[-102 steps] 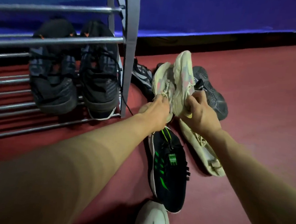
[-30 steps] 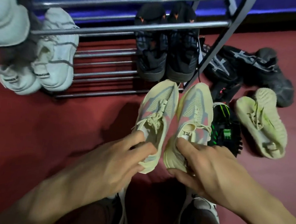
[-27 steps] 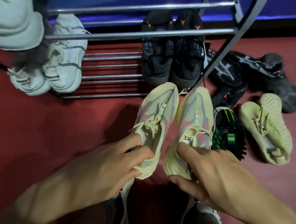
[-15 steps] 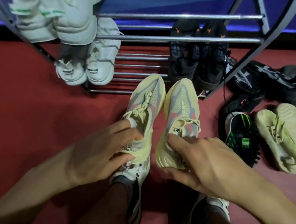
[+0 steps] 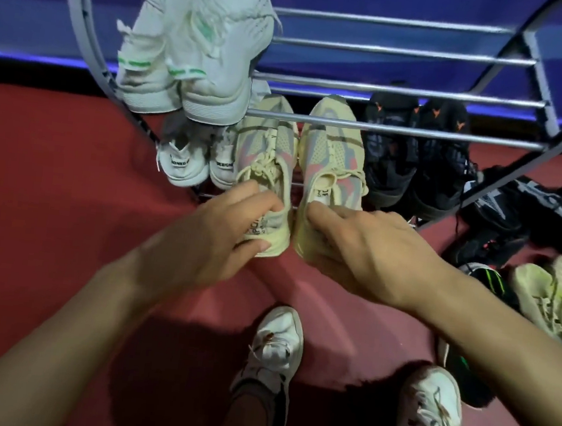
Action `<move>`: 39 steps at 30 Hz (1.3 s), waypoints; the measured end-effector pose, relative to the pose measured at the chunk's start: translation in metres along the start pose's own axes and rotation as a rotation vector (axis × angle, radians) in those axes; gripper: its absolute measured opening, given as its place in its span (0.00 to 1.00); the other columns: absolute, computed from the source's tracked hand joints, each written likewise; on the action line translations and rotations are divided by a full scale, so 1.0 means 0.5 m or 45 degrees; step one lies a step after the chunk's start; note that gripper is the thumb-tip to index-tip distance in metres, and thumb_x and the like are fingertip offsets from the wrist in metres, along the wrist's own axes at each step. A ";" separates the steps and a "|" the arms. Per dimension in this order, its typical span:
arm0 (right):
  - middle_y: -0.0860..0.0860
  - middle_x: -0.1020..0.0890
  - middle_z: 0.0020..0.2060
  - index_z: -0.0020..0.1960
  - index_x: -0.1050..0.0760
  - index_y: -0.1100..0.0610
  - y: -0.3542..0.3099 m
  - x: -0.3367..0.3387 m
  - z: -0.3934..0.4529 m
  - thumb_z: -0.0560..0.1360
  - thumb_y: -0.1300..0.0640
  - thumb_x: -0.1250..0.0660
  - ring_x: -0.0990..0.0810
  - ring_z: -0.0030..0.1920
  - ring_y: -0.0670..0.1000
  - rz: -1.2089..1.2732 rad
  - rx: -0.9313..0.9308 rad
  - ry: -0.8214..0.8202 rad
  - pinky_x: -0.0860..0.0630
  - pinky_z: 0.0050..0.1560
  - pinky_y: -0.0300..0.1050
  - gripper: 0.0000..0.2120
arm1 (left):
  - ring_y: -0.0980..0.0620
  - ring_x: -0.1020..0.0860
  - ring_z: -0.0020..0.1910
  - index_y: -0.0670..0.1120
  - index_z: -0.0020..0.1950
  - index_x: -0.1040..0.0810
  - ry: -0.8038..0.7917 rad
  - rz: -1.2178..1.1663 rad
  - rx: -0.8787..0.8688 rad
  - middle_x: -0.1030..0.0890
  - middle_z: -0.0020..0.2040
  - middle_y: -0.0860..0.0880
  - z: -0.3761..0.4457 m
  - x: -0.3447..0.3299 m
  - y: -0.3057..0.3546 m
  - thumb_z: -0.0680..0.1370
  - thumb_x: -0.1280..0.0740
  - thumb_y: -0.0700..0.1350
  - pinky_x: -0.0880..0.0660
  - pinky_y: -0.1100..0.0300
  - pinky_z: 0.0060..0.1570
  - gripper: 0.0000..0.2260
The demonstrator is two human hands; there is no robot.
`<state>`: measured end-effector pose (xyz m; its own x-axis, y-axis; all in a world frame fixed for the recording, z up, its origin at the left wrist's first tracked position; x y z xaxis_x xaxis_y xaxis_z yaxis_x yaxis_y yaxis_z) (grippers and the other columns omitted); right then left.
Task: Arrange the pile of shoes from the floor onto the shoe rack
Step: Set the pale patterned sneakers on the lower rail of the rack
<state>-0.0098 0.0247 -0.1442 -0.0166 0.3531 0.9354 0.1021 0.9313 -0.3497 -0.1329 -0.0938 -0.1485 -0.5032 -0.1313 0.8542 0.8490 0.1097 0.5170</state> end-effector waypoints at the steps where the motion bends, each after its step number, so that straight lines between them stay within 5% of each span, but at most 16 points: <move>1: 0.45 0.26 0.41 0.46 0.47 0.46 0.013 -0.003 0.009 0.79 0.45 0.40 0.22 0.39 0.59 0.013 -0.029 0.032 0.25 0.35 0.53 0.14 | 0.66 0.29 0.44 0.46 0.64 0.27 0.013 -0.002 -0.001 0.29 0.55 0.53 0.017 -0.007 -0.013 0.75 0.26 0.40 0.34 0.78 0.53 0.20; 9: 0.51 0.28 0.47 0.55 0.35 0.55 0.117 -0.055 0.078 0.81 0.48 0.43 0.23 0.41 0.60 -0.186 -0.151 0.237 0.26 0.32 0.55 0.10 | 0.56 0.31 0.45 0.48 0.65 0.28 0.140 0.078 0.107 0.37 0.52 0.57 0.124 -0.098 -0.075 0.76 0.29 0.39 0.28 0.58 0.47 0.19; 16: 0.52 0.30 0.47 0.56 0.32 0.56 0.159 -0.080 0.115 0.83 0.53 0.41 0.28 0.39 0.57 -0.251 -0.253 0.375 0.42 0.33 0.48 0.07 | 0.46 0.26 0.44 0.48 0.66 0.30 0.177 0.105 0.156 0.33 0.55 0.49 0.167 -0.115 -0.111 0.78 0.31 0.37 0.23 0.44 0.46 0.19; 22: 0.53 0.30 0.52 0.62 0.31 0.55 0.189 -0.124 0.140 0.80 0.56 0.36 0.25 0.43 0.57 -0.297 -0.284 0.378 0.37 0.35 0.49 0.11 | 0.49 0.27 0.42 0.46 0.68 0.30 0.238 0.129 0.238 0.34 0.58 0.48 0.187 -0.123 -0.127 0.77 0.29 0.37 0.22 0.44 0.47 0.22; 29: 0.55 0.34 0.69 0.79 0.43 0.55 0.180 -0.128 0.107 0.77 0.61 0.38 0.23 0.53 0.59 -0.206 -0.314 0.396 0.28 0.34 0.50 0.32 | 0.50 0.25 0.46 0.48 0.73 0.31 0.479 0.039 0.270 0.37 0.67 0.46 0.163 -0.125 -0.075 0.74 0.32 0.32 0.19 0.51 0.48 0.29; 33: 0.50 0.40 0.75 0.74 0.37 0.46 0.188 -0.138 0.012 0.74 0.59 0.36 0.20 0.42 0.55 -0.083 -0.408 0.426 0.33 0.22 0.45 0.29 | 0.54 0.28 0.40 0.47 0.65 0.21 0.432 -0.012 0.101 0.33 0.65 0.47 0.149 -0.142 -0.011 0.77 0.34 0.33 0.22 0.57 0.40 0.19; 39: 0.44 0.28 0.59 0.59 0.27 0.44 0.312 -0.220 -0.208 0.77 0.48 0.42 0.18 0.44 0.56 -0.021 -0.753 0.333 0.22 0.32 0.52 0.12 | 0.57 0.29 0.38 0.47 0.55 0.18 0.224 -0.061 0.017 0.30 0.58 0.51 0.154 -0.233 0.020 0.76 0.34 0.32 0.23 0.53 0.39 0.14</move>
<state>0.1116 0.1218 -0.2964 0.2127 0.2363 0.9481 0.6361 0.7031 -0.3180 -0.0782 -0.0017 -0.2387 -0.5060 -0.3068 0.8061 0.8219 0.1119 0.5585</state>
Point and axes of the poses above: each hand's wrist, its own z-axis towards the middle knuckle, its own x-axis out of the back of the hand, y = z × x, the point moved 6 cm from there along z, towards the middle knuckle
